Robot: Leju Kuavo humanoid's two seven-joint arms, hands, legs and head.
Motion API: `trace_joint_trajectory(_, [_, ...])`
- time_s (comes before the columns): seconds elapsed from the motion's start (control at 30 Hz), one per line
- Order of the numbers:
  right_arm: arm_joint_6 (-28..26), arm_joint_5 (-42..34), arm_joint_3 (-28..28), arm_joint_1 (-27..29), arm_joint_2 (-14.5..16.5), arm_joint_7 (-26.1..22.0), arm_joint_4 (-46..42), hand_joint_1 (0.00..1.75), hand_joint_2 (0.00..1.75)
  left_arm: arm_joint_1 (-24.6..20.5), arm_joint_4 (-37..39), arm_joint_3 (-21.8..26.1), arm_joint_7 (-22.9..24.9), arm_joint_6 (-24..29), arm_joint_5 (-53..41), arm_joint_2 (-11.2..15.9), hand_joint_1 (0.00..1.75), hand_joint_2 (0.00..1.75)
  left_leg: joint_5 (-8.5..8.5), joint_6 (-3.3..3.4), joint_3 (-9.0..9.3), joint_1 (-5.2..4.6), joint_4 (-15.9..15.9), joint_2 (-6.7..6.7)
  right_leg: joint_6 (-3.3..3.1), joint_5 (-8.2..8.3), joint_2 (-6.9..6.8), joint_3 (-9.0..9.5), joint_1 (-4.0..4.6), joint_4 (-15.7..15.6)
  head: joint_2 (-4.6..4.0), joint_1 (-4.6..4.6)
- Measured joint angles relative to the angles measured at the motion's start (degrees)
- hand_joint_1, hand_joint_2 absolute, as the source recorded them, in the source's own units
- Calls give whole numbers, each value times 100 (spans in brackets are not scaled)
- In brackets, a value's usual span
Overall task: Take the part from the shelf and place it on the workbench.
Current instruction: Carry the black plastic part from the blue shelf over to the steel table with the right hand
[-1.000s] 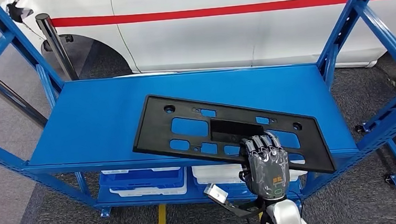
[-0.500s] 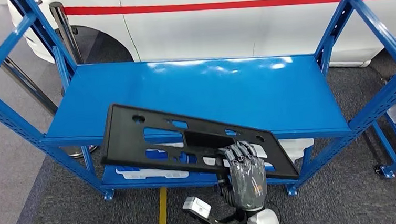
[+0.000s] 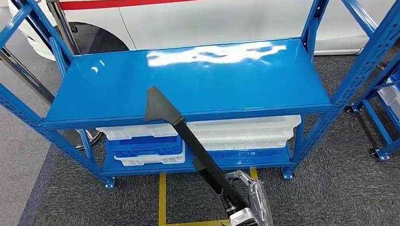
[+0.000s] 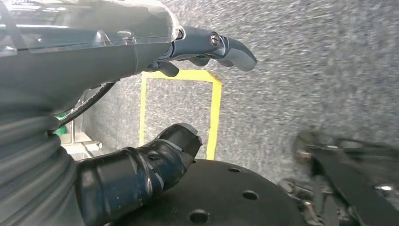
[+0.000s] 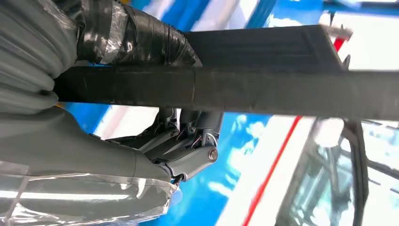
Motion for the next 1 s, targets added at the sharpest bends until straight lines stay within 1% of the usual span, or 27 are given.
trace_joint_trajectory(0.03, [169, -188, 9, 30, -21, -80, -27, 175, 175, -1, 1, -20, 1, -2, -3, 3, 0, 175, -118, 0, -8, 0, 306, -2, -2, 73, -2, -93, 13, 7, 0, 0])
trace_joint_trajectory(0.07, [342, -375, 17, 59, -41, -157, -47, 175, 175, -1, 1, -37, 3, -5, -5, 5, 0, 175, -93, 8, 34, -1, 495, -4, -2, 143, -4, -187, 24, 16, 0, 0])
trace_joint_trajectory(0.1, [507, -542, 26, 88, -62, -231, -67, 175, 175, -2, 1, -49, 5, -9, -8, 8, 0, 175, 53, 21, 163, -2, 508, -7, 2, 212, -5, -286, 32, 28, 0, -1])
trace_joint_trajectory(0.13, [628, -659, 36, 114, -81, -283, -83, 175, 175, -2, 1, -58, 9, -14, -10, 9, 0, 175, 235, 40, 378, -4, 329, -8, 9, 277, -5, -377, 38, 43, 0, -1])
trace_joint_trajectory(0.17, [693, -722, 44, 136, -97, -313, -98, 175, 175, -2, 1, -66, 14, -20, -11, 10, 0, 175, 355, 64, 675, -7, -15, -12, 20, 336, -5, -453, 40, 56, 0, -1])
trace_joint_trajectory(0.2, [724, -760, 51, 154, -110, -330, -119, 175, 175, -4, 1, -75, 16, -28, -12, 11, 0, 175, 376, 90, 1026, -20, -498, -16, 41, 394, -3, -514, 45, 68, 0, -1])
trace_joint_trajectory(0.23, [734, -782, 55, 165, -120, -337, -140, 175, 175, -7, 1, -83, 19, -39, -13, 11, 0, 175, 317, 111, 1304, -32, -922, -19, 67, 453, -7, -551, 49, 72, 0, 0])
trace_joint_trajectory(0.27, [739, -796, 56, 169, -130, -341, -159, 175, 175, -9, 1, -91, 19, -51, -13, 11, 0, 175, 243, 131, 1486, -48, -1230, -23, 98, 513, -13, -570, 47, 64, 0, 0])
trace_joint_trajectory(0.3, [745, -804, 56, 171, -139, -345, -175, 175, 175, -9, 1, -98, 19, -62, -13, 11, 0, 175, 205, 148, 1563, -66, -1405, -23, 133, 577, -19, -579, 44, 46, 0, 2])
trace_joint_trajectory(0.33, [752, -809, 56, 173, -149, -349, -183, 175, 175, -7, 1, -107, 19, -72, -13, 9, 0, 175, 242, 170, 1538, -63, -1439, -21, 166, 629, -22, -588, 39, 27, 0, 4])
trace_joint_trajectory(0.37, [771, -822, 56, 180, -159, -355, -189, 175, 175, -10, 1, -119, 19, -77, -13, 3, 0, 175, 314, 201, 1492, -59, -1452, -8, 196, 600, -15, -612, 30, 41, 0, 3])
trace_joint_trajectory(0.4, [812, -855, 56, 188, -170, -369, -192, 175, 175, -13, 1, -132, 20, -80, -12, -2, 0, 175, 391, 242, 1432, -51, -1466, 7, 222, 449, -4, -653, 25, 127, 0, 5])
trace_joint_trajectory(0.43, [886, -919, 56, 198, -182, -392, -194, 175, 175, -18, 1, -145, 20, -81, -11, -7, 0, 175, 472, 280, 1357, -40, -1479, 24, 243, 187, 8, -711, 21, 311, 0, 5])
trace_joint_trajectory(0.5, [1104, -1112, 56, 214, -208, -466, -194, 175, 175, -26, 1, -165, 22, -84, 0, -9, 0, 175, 608, 327, 1182, -46, -1461, 43, 277, -430, 20, -829, 7, 937, 0, 5])
trace_joint_trajectory(0.53, [1224, -1205, 56, 219, -219, -507, -194, 175, 175, -27, 1, -171, 22, -86, 10, -8, 0, 175, 676, 328, 1087, -50, -1443, 47, 295, -574, 21, -862, 0, 1277, 0, 4])
trace_joint_trajectory(0.57, [1332, -1276, 56, 221, -227, -541, -193, 175, 175, -28, 1, -174, 21, -88, 27, -6, 0, 175, 744, 322, 981, -53, -1415, 51, 311, -560, 21, -853, -9, 1529, 0, 5])
trace_joint_trajectory(0.6, [1433, -1322, 56, 219, -231, -569, -192, 175, 175, -28, 1, -175, 16, -91, 46, -4, 0, 175, 808, 309, 862, -53, -1374, 53, 324, -415, 20, -778, -21, 1634, 0, 4])
trace_joint_trajectory(0.63, [1529, -1351, 56, 210, -232, -591, -189, 175, 175, -28, 1, -175, 9, -93, 65, -2, 0, 175, 864, 290, 738, -53, -1320, 52, 334, -222, 20, -610, -38, 1550, 0, 4])
trace_joint_trajectory(0.67, [1615, -1369, 56, 191, -228, -604, -183, 175, 175, -28, 1, -175, -5, -95, 85, 0, 0, 175, 909, 268, 619, -52, -1252, 50, 339, -106, 20, -342, -57, 1264, 0, 3])
trace_joint_trajectory(0.7, [1690, -1385, 56, 161, -220, -615, -174, 175, 175, -28, 1, -175, -20, -96, 103, 1, 0, 175, 942, 244, 511, -59, -1175, 45, 337, -114, 23, -30, -60, 855, 0, 3])
trace_joint_trajectory(0.73, [1753, -1402, 58, 124, -208, -626, -161, 175, 175, -28, 1, -175, -32, -96, 117, 2, 0, 175, 972, 215, 433, -66, -1110, 40, 315, -212, 30, 237, -55, 468, 0, 2])
trace_joint_trajectory(0.77, [1801, -1424, 60, 85, -195, -636, -148, 175, 175, -27, 1, -175, -43, -96, 130, 2, 0, 175, 1006, 188, 383, -72, -1064, 38, 284, -330, 35, 410, -43, 180, 0, 1])
trace_joint_trajectory(0.8, [1832, -1443, 63, 51, -182, -646, -133, 175, 175, -25, 1, -175, -47, -96, 140, 3, 0, 175, 1048, 158, 353, -73, -1044, 36, 243, -397, 39, 472, -19, 35, 0, 1])
trace_joint_trajectory(0.87, [1860, -1465, 69, 2, -163, -661, -102, 175, 175, -15, 6, -175, -52, -95, 150, 10, 0, 175, 1082, 92, 308, -51, -1026, 26, 136, -327, 19, 392, -14, 1, 0, 2])
trace_joint_trajectory(0.9, [1866, -1469, 72, -14, -153, -663, -89, 175, 175, -10, 9, -175, -54, -95, 154, 15, 0, 175, 965, 56, 265, -38, -955, 17, 80, -262, 3, 327, -14, -3, 0, 2])
trace_joint_trajectory(0.93, [1872, -1472, 74, -28, -144, -664, -80, 175, 175, -8, 13, -175, -55, -94, 156, 19, 0, 175, 742, 22, 204, -28, -799, 10, 33, -189, -13, 248, -19, -10, 0, 0])
trace_joint_trajectory(1.0, [1885, -1475, 79, -43, -126, -666, -68, 175, 175, -10, 14, -175, -56, -94, 159, 23, 0, 175, 129, -27, 68, -18, -195, 4, -13, -42, -26, 69, -8, -6, 0, -3])
